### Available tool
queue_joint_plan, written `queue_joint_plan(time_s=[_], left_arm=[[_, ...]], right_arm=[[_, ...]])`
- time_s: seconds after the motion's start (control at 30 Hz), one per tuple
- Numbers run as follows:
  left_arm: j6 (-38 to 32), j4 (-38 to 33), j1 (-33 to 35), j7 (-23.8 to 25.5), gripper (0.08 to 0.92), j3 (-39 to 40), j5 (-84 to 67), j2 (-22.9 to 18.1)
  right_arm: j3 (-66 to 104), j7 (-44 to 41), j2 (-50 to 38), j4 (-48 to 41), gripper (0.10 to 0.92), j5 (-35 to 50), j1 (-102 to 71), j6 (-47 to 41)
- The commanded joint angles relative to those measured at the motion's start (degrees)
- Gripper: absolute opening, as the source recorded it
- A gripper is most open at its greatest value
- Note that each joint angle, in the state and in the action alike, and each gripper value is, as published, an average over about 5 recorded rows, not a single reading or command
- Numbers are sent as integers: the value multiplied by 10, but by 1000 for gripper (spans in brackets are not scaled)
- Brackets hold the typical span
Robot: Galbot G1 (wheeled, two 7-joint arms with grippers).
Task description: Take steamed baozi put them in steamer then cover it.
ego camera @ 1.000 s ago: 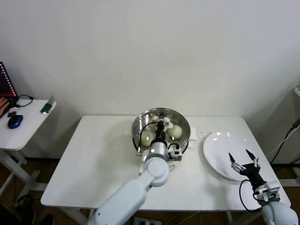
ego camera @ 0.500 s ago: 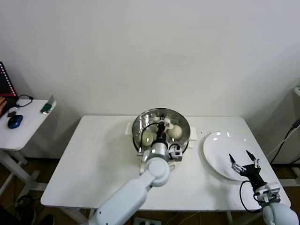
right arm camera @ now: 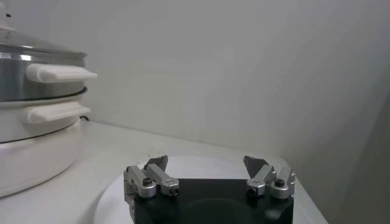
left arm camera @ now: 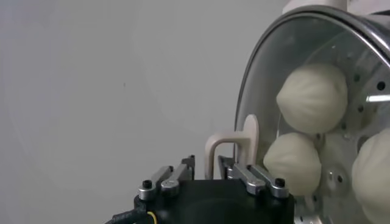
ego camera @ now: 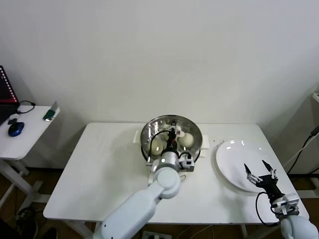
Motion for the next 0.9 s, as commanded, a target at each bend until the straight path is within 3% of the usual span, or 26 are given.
queue_joint_plan(time_s=[0.03,0.53,0.77,0.9], left_arm=[[28,-82,5,19,362,8,-14,34],[21,-215,111,32,784,-44,-27,113],[-80,-280,197,-20,822,-186,-53,122],[-147,-310,241,-94,823,-286,-211,147]], right_arm=[[-1,2,-1,-5,823,5,4,-15],[-11,6,-3,-16,823,-10,22,-17],[-16,7,-3,-13,823,-12,25,-17],[-18,5,-4,-13,823,-13,23,-14]])
